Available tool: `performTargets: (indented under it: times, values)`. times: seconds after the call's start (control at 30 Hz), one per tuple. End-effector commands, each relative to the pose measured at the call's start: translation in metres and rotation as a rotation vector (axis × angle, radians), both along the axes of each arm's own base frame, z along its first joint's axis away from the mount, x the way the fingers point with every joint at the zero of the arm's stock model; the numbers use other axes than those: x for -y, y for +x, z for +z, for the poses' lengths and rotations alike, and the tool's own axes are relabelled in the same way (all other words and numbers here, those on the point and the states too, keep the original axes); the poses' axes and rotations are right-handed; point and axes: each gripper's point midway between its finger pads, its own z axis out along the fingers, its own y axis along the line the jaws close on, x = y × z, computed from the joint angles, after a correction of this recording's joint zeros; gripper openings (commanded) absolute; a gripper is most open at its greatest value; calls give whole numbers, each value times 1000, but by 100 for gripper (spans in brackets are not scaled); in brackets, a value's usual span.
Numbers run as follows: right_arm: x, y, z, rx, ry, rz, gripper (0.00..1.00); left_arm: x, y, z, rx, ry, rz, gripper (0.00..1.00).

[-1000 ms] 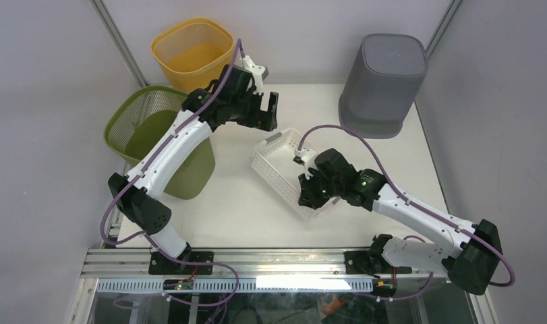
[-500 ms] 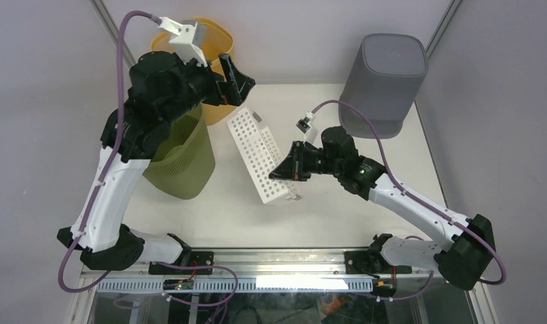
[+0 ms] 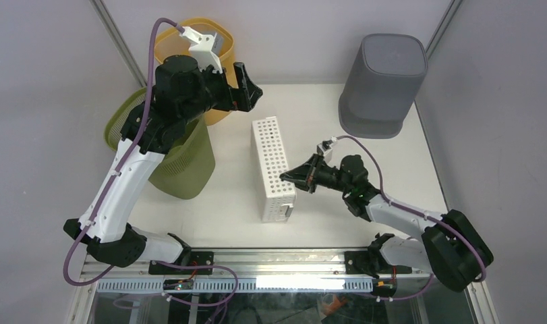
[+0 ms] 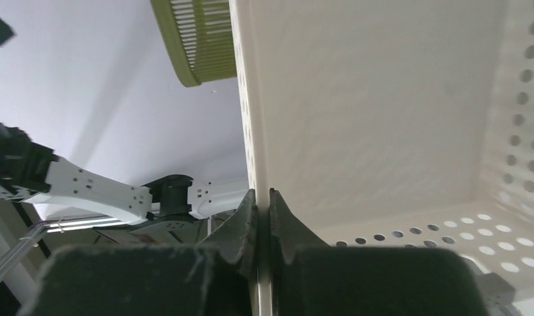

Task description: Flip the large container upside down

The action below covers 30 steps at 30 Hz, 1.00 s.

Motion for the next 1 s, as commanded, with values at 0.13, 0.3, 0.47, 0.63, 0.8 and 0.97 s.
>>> performTargets:
  times: [0.13, 0.3, 0.47, 0.63, 0.8, 0.97]
  values:
    - [60, 13, -26, -70, -42, -161, 27, 7, -2, 9, 20, -46, -33, 99]
    - [98, 15, -53, -37, -338, -267, 65, 16, 1, -6, -22, -37, -57, 99]
    - [136, 21, -61, 9, -637, -336, 74, 24, 8, -45, -123, -12, -55, 99]
    - [161, 26, -68, 31, -833, -352, 74, 25, 12, -78, -203, 25, -34, 99]
    - [187, 35, -59, 89, -982, -411, 74, 21, 12, -121, -295, 82, -2, 99]
    - [206, 40, -43, 142, -1091, -448, 74, 28, 11, -181, -452, 119, 4, 99]
